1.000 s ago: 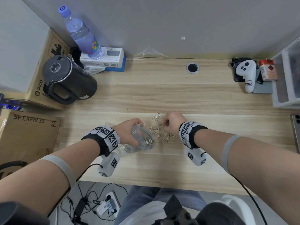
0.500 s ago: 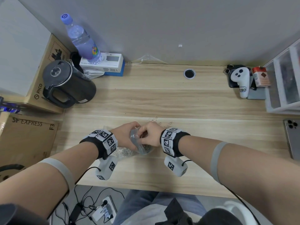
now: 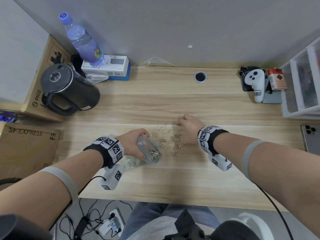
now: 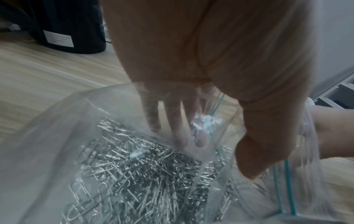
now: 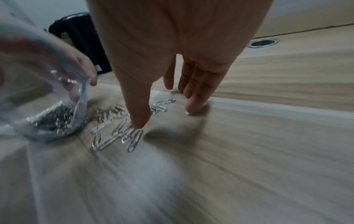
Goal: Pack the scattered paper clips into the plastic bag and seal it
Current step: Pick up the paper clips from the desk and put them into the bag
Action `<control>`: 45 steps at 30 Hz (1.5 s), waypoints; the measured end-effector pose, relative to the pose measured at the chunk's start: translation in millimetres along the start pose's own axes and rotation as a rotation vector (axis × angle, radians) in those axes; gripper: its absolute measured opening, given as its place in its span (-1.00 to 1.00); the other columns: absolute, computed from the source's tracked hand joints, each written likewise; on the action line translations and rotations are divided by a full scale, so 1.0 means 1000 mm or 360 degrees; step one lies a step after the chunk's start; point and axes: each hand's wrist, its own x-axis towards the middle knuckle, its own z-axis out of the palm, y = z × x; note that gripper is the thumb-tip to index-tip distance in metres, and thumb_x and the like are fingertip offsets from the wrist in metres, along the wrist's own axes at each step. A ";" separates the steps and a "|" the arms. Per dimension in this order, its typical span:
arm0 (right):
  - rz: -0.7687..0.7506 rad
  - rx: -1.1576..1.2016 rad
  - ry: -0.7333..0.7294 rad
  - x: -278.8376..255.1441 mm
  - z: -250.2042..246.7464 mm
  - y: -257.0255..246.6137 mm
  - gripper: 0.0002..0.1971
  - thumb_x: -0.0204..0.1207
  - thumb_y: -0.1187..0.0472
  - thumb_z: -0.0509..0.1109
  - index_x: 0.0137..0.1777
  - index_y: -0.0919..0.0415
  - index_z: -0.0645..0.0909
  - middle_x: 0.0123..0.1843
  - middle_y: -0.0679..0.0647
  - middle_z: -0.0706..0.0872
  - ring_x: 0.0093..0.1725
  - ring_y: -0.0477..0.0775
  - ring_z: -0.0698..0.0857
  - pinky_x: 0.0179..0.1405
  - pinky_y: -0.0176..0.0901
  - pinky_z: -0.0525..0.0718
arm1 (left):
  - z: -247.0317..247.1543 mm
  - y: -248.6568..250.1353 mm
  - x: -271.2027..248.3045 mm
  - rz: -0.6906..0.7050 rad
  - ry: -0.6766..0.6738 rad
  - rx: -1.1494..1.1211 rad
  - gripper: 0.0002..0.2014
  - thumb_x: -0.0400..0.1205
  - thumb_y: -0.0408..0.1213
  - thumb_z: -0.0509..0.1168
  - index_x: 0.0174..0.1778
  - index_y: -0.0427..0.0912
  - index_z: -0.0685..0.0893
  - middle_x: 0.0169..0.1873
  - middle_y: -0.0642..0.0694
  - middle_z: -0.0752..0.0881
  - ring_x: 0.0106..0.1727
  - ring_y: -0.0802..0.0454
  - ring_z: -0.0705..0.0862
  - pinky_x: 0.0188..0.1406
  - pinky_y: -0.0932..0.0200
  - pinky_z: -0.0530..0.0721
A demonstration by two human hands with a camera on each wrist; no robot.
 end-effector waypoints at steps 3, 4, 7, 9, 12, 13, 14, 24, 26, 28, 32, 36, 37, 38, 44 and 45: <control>-0.0070 -0.0027 -0.0047 -0.003 0.010 0.003 -0.22 0.18 0.17 0.63 0.46 0.15 0.47 0.35 0.08 0.43 0.32 0.14 0.48 0.32 -0.03 0.58 | 0.001 -0.001 0.001 0.0011 0.0011 0.0027 -0.14 0.05 0.01 0.62 0.31 0.13 0.47 0.08 0.04 0.65 -0.01 0.03 0.72 0.04 0.00 0.77; -0.0091 -0.0006 -0.0062 -0.003 0.013 0.001 -0.26 0.22 0.21 0.61 0.45 0.17 0.48 0.36 0.09 0.45 0.32 0.16 0.49 0.33 -0.05 0.55 | 0.001 -0.001 0.001 0.0007 0.0009 0.0029 -0.16 0.10 -0.04 0.65 0.31 0.13 0.47 0.07 0.05 0.65 0.00 0.03 0.71 0.03 0.03 0.77; -0.0137 0.0036 -0.0111 -0.002 0.020 -0.007 -0.39 0.31 0.28 0.59 0.39 0.17 0.54 0.29 0.08 0.53 0.26 0.14 0.56 0.24 -0.09 0.57 | 0.001 -0.002 0.004 0.0008 0.0015 0.0027 -0.22 0.22 -0.19 0.68 0.34 0.07 0.48 0.05 0.08 0.64 -0.02 0.08 0.69 -0.08 0.17 0.70; -0.0182 0.0067 -0.0102 0.000 0.025 -0.010 -0.51 0.40 0.29 0.54 0.35 0.17 0.57 0.27 0.09 0.58 0.25 0.13 0.58 0.22 -0.12 0.53 | 0.001 -0.002 0.004 0.0002 0.0016 0.0005 -0.21 0.18 -0.15 0.67 0.33 0.08 0.49 0.06 0.06 0.65 -0.03 0.09 0.69 -0.10 0.20 0.68; -0.0224 0.0161 -0.0031 0.003 0.029 -0.014 -0.63 0.47 0.30 0.48 0.29 0.21 0.61 0.21 0.12 0.61 0.21 0.15 0.63 0.18 -0.14 0.56 | 0.001 -0.002 0.003 0.0007 0.0019 0.0008 -0.15 0.02 0.06 0.58 0.29 0.15 0.48 0.09 0.06 0.65 0.01 0.07 0.71 -0.02 0.11 0.74; -0.0229 0.0192 -0.0001 0.004 0.030 -0.015 -0.64 0.47 0.27 0.48 0.28 0.21 0.61 0.19 0.12 0.61 0.19 0.16 0.64 0.16 -0.13 0.57 | 0.001 -0.004 0.003 0.0007 0.0021 0.0006 -0.14 0.01 0.08 0.57 0.28 0.16 0.48 0.09 0.06 0.65 0.02 0.06 0.71 0.01 0.07 0.76; -0.0227 0.0209 0.0021 0.003 0.030 -0.016 -0.61 0.45 0.21 0.50 0.28 0.20 0.61 0.18 0.11 0.60 0.18 0.15 0.64 0.15 -0.13 0.59 | 0.002 -0.004 0.003 0.0008 0.0022 0.0000 -0.15 0.01 0.08 0.57 0.28 0.16 0.49 0.09 0.06 0.66 0.03 0.06 0.72 0.03 0.04 0.77; -0.0414 0.0096 -0.0068 0.003 0.048 -0.022 -0.13 0.20 0.09 0.69 0.54 -0.02 0.44 0.26 0.04 0.42 0.25 0.07 0.45 0.31 -0.08 0.53 | 0.005 -0.008 0.002 0.0044 0.0060 -0.0066 -0.23 0.13 -0.10 0.65 0.27 0.09 0.52 0.03 0.04 0.71 -0.03 0.04 0.74 0.00 0.06 0.77; -0.0422 0.0132 -0.0056 0.005 0.047 -0.022 -0.26 0.30 0.17 0.65 0.51 0.01 0.49 0.25 0.08 0.44 0.24 0.10 0.48 0.32 -0.02 0.52 | 0.006 -0.009 0.002 0.0051 0.0071 -0.0082 -0.24 0.14 -0.11 0.66 0.26 0.09 0.52 0.03 0.03 0.71 -0.05 0.06 0.73 -0.03 0.11 0.76; -0.0405 0.0173 -0.0049 0.006 0.046 -0.024 -0.35 0.37 0.22 0.60 0.49 0.07 0.53 0.24 0.09 0.46 0.23 0.12 0.51 0.33 0.01 0.52 | 0.007 -0.010 0.001 0.0057 0.0076 -0.0086 -0.26 0.18 -0.18 0.67 0.27 0.08 0.52 0.03 0.03 0.70 -0.06 0.07 0.72 -0.05 0.14 0.74; -0.0352 0.0221 0.0007 0.006 0.046 -0.028 -0.38 0.37 0.16 0.58 0.47 0.12 0.53 0.25 0.08 0.48 0.27 0.12 0.52 0.32 -0.05 0.53 | 0.008 -0.009 -0.001 0.0051 0.0079 -0.0114 -0.22 0.11 -0.09 0.63 0.28 0.09 0.52 0.04 0.03 0.69 -0.02 -0.01 0.75 0.00 -0.02 0.80; -0.0406 0.0041 0.0027 0.004 0.049 -0.036 -0.23 0.23 0.00 0.59 0.50 -0.06 0.46 0.23 0.03 0.42 0.22 0.09 0.44 0.15 -0.01 0.60 | 0.008 -0.010 0.000 0.0061 0.0074 -0.0173 -0.22 0.12 -0.13 0.63 0.29 0.05 0.52 0.01 0.02 0.70 -0.08 0.05 0.73 -0.05 0.05 0.78; -0.0416 -0.0039 0.0008 0.004 0.050 -0.038 -0.21 0.23 -0.01 0.59 0.51 -0.12 0.42 0.24 0.03 0.40 0.22 0.09 0.42 0.09 -0.01 0.62 | 0.008 -0.010 0.000 0.0062 0.0073 -0.0187 -0.23 0.13 -0.14 0.64 0.29 0.05 0.52 0.01 0.01 0.70 -0.09 0.06 0.73 -0.06 0.07 0.78; -0.0424 -0.0112 -0.0018 0.004 0.051 -0.042 -0.22 0.25 -0.02 0.57 0.51 -0.17 0.39 0.25 0.03 0.37 0.22 0.09 0.39 0.03 -0.01 0.63 | 0.009 -0.011 0.000 0.0058 0.0075 -0.0202 -0.23 0.13 -0.15 0.64 0.28 0.05 0.52 0.00 0.00 0.71 -0.09 0.07 0.74 -0.06 0.07 0.78; -0.0512 -0.0244 -0.0109 0.012 0.046 -0.051 -0.49 0.40 0.03 0.49 0.34 -0.21 0.46 0.18 0.00 0.33 0.12 0.06 0.35 -0.14 -0.07 0.48 | 0.011 -0.010 0.000 0.0056 0.0102 -0.0237 -0.17 0.02 0.00 0.58 0.26 0.05 0.53 0.06 -0.07 0.71 -0.05 -0.03 0.76 0.01 -0.11 0.82; -0.0518 -0.0228 -0.0109 0.012 0.045 -0.050 -0.54 0.41 0.04 0.47 0.31 -0.20 0.49 0.16 -0.01 0.33 0.10 0.05 0.35 -0.13 -0.07 0.46 | 0.011 -0.011 0.000 0.0059 0.0106 -0.0243 -0.17 0.01 0.00 0.58 0.26 0.05 0.53 0.06 -0.07 0.70 -0.05 -0.04 0.76 0.02 -0.11 0.81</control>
